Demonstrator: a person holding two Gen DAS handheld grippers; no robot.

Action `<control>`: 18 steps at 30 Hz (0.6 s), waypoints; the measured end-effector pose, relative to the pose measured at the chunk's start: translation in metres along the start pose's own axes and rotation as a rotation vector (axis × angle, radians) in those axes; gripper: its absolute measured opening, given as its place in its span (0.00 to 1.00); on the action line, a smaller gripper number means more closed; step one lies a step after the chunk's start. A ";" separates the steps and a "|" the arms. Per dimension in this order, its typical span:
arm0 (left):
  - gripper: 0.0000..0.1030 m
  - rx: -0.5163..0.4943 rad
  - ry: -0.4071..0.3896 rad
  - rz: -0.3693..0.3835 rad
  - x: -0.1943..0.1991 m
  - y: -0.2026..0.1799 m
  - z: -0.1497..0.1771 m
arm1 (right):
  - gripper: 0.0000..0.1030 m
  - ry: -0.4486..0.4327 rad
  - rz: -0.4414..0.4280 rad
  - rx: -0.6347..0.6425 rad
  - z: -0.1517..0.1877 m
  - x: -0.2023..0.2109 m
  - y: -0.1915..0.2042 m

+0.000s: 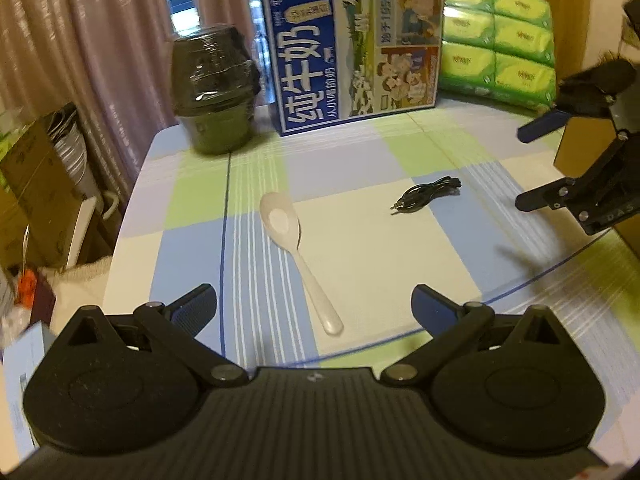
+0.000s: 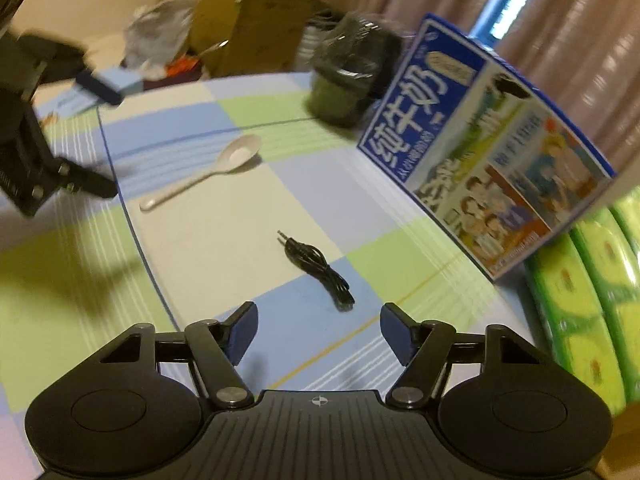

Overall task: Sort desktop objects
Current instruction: 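Move both tools back over the table toward the white spoon and black cable, then grasp the black cable with the right tool while the left tool grasps the white spoon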

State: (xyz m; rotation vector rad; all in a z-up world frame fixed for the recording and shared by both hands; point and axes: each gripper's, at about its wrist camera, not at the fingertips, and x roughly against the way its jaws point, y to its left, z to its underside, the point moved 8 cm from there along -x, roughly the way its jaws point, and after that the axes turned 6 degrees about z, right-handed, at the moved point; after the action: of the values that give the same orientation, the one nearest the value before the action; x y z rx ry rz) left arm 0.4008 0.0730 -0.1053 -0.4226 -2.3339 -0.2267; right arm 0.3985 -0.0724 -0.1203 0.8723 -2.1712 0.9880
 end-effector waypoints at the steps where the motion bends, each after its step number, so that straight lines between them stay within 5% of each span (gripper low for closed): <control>1: 0.99 -0.019 0.005 0.004 -0.005 0.002 -0.002 | 0.62 0.007 -0.006 0.032 0.001 -0.006 0.001; 8: 0.93 -0.125 0.049 0.024 -0.044 0.016 -0.015 | 0.57 0.035 -0.019 0.118 -0.004 -0.042 0.000; 18: 0.89 -0.106 0.081 0.074 -0.088 0.035 -0.028 | 0.41 0.072 -0.080 0.172 -0.018 -0.085 0.001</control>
State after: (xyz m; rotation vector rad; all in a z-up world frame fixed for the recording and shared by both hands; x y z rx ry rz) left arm 0.4911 0.0768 -0.1460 -0.5414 -2.2293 -0.3260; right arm 0.4535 -0.0310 -0.1729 0.9790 -1.9974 1.1605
